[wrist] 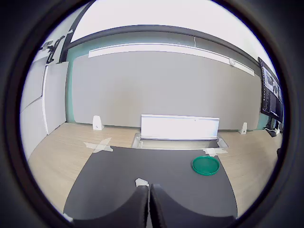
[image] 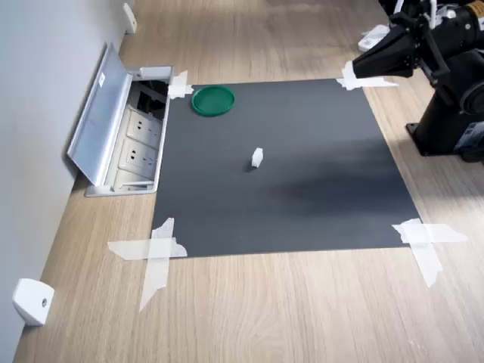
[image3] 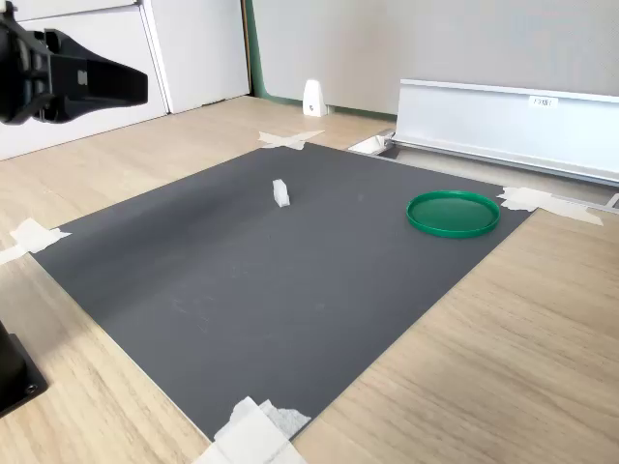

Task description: Grasp a white terminal and put it on the green lid.

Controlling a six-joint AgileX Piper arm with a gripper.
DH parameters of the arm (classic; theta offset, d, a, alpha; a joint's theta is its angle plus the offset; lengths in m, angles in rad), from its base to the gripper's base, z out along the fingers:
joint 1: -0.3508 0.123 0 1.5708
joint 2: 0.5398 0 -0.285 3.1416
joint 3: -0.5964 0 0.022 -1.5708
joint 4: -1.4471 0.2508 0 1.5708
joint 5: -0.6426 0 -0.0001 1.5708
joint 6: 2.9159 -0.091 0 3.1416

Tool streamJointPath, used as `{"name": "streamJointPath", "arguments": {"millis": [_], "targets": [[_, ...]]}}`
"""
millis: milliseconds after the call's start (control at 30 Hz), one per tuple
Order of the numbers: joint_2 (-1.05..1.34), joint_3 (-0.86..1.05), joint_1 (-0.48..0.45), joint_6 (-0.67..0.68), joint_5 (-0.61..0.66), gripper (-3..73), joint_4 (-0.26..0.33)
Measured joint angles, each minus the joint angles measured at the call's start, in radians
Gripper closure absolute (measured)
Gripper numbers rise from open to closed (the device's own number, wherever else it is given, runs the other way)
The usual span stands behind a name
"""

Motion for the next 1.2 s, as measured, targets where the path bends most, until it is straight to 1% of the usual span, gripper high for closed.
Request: {"name": "streamJointPath", "arguments": {"millis": [833,967,1100,1200], "targets": [[0.003,0.0,0.0,0.0,0.002,70.4,0.0],[-0.018,-0.021,0.0,0.001,0.058,70.4,0.0],[-0.11,-0.096,0.0,0.003,0.129,70.4,0.0],[-0.194,-0.166,0.0,0.003,0.136,70.4,0.0]]}}
